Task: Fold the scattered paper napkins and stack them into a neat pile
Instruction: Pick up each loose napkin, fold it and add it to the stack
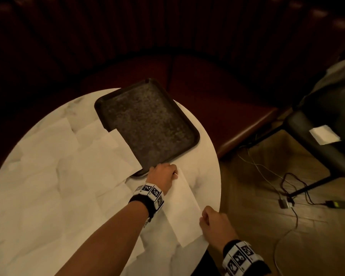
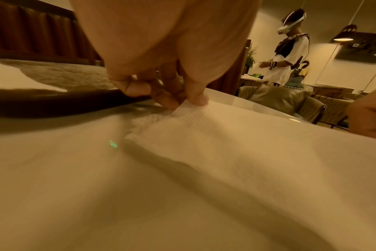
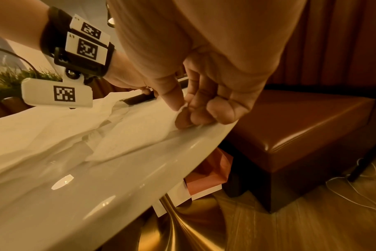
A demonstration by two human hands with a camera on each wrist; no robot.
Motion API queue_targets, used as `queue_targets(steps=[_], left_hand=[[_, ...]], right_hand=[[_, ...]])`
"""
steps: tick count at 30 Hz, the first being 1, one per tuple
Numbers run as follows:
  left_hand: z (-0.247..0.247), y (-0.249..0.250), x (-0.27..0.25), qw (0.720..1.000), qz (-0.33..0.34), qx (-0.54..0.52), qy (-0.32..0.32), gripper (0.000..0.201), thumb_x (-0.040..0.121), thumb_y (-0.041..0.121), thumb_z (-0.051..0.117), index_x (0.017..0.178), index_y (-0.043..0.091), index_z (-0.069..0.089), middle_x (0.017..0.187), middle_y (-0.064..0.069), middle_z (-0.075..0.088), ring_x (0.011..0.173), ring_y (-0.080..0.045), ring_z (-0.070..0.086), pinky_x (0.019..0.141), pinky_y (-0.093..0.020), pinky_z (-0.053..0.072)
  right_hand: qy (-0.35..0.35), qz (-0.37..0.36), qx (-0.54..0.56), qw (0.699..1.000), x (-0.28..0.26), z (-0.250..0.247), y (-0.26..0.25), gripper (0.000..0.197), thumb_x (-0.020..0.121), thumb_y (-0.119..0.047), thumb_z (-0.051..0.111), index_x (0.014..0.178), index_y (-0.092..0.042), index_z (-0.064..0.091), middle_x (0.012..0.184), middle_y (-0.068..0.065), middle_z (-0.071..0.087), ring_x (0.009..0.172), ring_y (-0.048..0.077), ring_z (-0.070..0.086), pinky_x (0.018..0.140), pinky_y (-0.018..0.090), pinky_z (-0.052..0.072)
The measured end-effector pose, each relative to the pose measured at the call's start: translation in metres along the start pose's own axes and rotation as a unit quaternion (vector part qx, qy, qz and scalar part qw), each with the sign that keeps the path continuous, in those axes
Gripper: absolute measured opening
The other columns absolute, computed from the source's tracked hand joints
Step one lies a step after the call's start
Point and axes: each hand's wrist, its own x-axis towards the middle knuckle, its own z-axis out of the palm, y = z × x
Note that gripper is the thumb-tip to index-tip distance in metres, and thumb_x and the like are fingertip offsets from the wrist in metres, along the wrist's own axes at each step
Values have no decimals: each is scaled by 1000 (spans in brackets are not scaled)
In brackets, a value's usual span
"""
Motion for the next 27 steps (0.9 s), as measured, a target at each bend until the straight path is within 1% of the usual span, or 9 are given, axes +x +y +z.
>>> queue_targets(steps=[3,8,11,13,16,19,22,25,27], left_hand=[[1,-2,-1,999,32,39,8,17,98,28,45,110,25,57,117,4,56,113,-23,47,89,-40,37],[-2,1,3,992,66,106,-9,20,100,28,40,115,23,51,120,2,58,114,-24,48,91,-41,33],[-5,0,8,988,62,139,-35,23,99,28,41,120,20,49,122,-2,58,116,-26,48,94,-43,32],[-5,-1,10,987,58,147,-41,24,99,27,41,120,19,49,122,-3,58,117,-27,48,94,-44,32],[-4,0,11,986,53,154,-37,24,99,26,40,121,18,47,122,-4,60,116,-27,49,94,-43,32],[-2,2,12,986,49,159,-34,25,99,24,41,123,18,47,123,-5,58,117,-28,48,94,-44,32],[-1,3,12,987,43,154,-29,26,98,22,43,123,17,46,125,-7,54,116,-29,49,94,-44,33],[-4,8,7,993,29,116,-14,31,97,24,46,127,15,44,125,-9,49,114,-31,50,92,-44,36],[-9,7,-3,997,12,73,15,33,96,29,47,126,15,44,125,-9,47,113,-32,48,89,-44,39]], right_hand=[[2,-3,-12,1000,-1,0,-4,16,94,-29,44,84,-17,47,79,0,62,73,18,60,67,33,53],[29,-15,-31,999,-3,8,-8,18,96,-28,44,80,-21,44,80,-5,54,72,11,54,65,24,48],[41,-16,-39,998,-3,10,-10,17,96,-29,43,81,-22,44,82,-5,54,75,11,55,66,23,48],[49,-13,-46,998,-3,11,-9,15,96,-29,42,83,-22,44,84,-4,58,77,12,57,67,25,50],[58,-10,-55,997,-2,10,-8,11,96,-30,41,90,-22,45,86,-4,63,75,12,60,69,29,54],[48,-13,-62,997,0,8,-8,10,96,-28,41,88,-23,41,84,-4,61,74,13,60,67,28,53],[47,-8,-49,998,0,5,-7,7,95,-25,44,92,-23,39,85,-4,62,74,12,61,69,29,55],[44,2,-12,999,0,6,-6,15,94,-25,48,95,-26,33,89,-7,58,76,10,60,71,25,54],[55,12,-11,998,1,5,-8,23,92,-28,52,100,-28,30,100,-6,53,81,8,57,77,24,52]])
